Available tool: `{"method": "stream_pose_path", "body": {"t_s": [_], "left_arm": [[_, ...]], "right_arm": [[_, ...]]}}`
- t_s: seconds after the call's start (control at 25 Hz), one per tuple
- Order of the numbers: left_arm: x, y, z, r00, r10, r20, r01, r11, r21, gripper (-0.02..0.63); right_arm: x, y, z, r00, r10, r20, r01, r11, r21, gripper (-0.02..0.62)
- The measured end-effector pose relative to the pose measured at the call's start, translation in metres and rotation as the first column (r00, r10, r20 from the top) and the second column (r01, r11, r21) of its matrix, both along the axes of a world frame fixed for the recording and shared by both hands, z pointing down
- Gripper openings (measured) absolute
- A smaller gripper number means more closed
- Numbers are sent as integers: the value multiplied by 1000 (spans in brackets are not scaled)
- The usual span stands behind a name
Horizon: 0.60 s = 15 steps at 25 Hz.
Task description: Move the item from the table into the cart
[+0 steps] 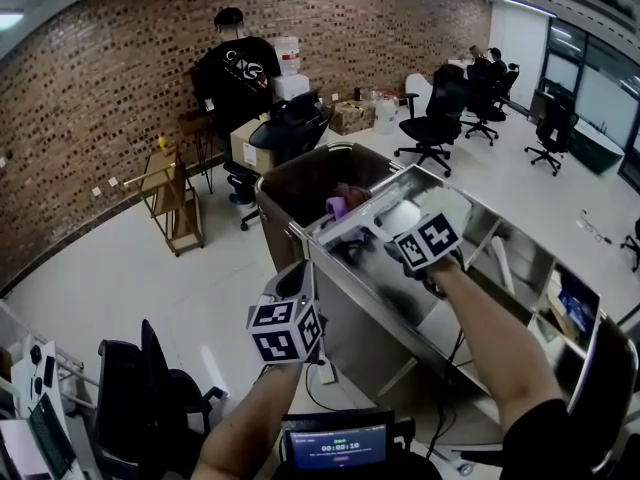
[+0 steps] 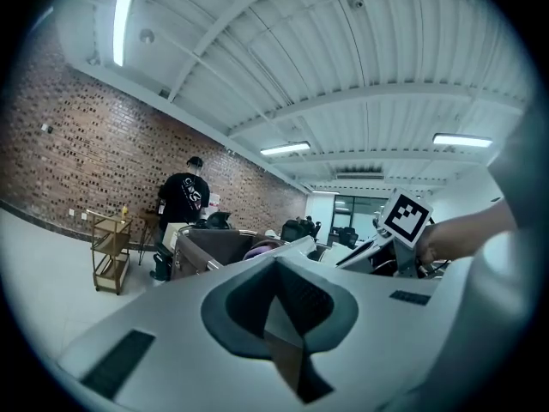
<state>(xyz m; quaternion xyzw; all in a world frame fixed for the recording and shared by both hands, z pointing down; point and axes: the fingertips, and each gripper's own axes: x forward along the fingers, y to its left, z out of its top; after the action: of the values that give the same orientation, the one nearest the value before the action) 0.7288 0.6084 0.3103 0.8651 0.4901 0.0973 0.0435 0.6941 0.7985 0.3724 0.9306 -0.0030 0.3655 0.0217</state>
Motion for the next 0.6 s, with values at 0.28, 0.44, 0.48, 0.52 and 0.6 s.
{"method": "stream_pose_path", "body": {"t_s": [0.28,0.44,0.48,0.52,0.6], "left_arm": [[5,12,2,1000,5,-22,-5,1000,10,12],[1,16,1,1000,5,-17,-5,1000,5,12],[-1,17,1,1000,6,-15,-6,1000,4,12],[-3,18,1,1000,9,-13,-9,1000,4,12],[-6,18,2,1000,14,-11,-14,1000,4,12]], "right_arm": [[3,8,11,1000,13,0,-13,1000,6,81],[5,11,1,998,40,-47,-40,999,12,215],[4,13,-1,998,42,-52,-42,999,9,215],[3,14,-3,997,45,-56,-45,999,4,215],[0,15,-7,997,51,-65,-52,999,-1,215]]}}
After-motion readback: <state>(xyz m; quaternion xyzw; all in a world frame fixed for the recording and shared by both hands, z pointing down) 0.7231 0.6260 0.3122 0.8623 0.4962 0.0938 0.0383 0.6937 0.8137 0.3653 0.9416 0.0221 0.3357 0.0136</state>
